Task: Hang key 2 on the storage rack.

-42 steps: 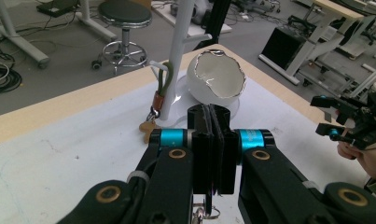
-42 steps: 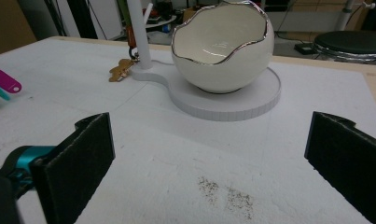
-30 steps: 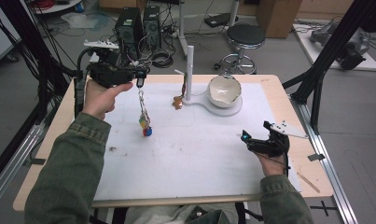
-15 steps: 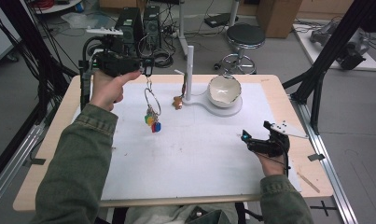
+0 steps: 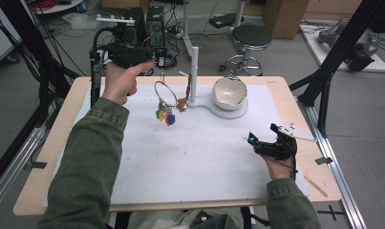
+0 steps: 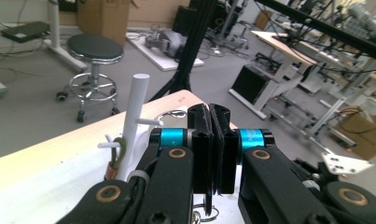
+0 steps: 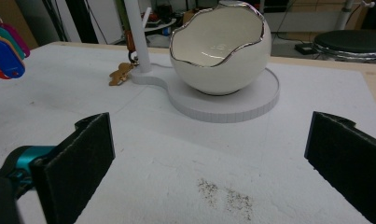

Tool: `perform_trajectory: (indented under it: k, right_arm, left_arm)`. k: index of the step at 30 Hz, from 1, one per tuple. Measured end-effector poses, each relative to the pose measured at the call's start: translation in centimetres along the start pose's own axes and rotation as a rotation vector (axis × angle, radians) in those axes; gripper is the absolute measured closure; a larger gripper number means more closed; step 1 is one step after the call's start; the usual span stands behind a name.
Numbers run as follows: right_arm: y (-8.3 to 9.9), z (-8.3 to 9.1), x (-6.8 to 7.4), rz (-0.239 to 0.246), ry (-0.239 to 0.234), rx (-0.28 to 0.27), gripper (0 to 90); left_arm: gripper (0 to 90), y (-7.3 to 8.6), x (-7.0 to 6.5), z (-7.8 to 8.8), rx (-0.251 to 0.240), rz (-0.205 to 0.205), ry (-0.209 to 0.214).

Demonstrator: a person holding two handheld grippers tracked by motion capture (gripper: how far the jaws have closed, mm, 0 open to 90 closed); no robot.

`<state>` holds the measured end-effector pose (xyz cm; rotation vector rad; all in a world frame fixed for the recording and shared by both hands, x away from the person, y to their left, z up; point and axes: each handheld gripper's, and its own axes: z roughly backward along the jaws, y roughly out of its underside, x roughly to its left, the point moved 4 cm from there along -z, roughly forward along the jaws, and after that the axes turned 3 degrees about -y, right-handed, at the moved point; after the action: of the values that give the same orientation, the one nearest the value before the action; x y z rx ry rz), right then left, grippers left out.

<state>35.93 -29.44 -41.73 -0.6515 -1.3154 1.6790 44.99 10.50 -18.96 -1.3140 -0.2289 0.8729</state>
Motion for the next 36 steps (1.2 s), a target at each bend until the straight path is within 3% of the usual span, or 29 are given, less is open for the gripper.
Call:
perform_trajectory:
  k: [10, 24, 28, 36]
  right_arm:
    - [0.0, 0.0, -0.1, 0.001, -0.005, -0.003, 0.6]
    - [0.0, 0.1, -0.3, -0.009, -0.002, -0.005, 0.6]
    - [0.0, 0.1, -0.2, -0.011, -0.004, -0.005, 0.6]
    - [0.0, 0.1, -0.2, -0.012, -0.008, -0.005, 0.6]
  left_arm:
    - [87.6, -1.3, -1.0, -2.0, 0.002, -0.027, -0.024]
    - [87.6, -2.1, -0.3, -4.4, -0.016, 0.028, -0.048]
    - [87.6, -2.2, -0.2, -5.0, -0.023, 0.048, -0.028]
    - [87.6, -3.1, -0.2, -6.4, -0.02, 0.028, -0.048]
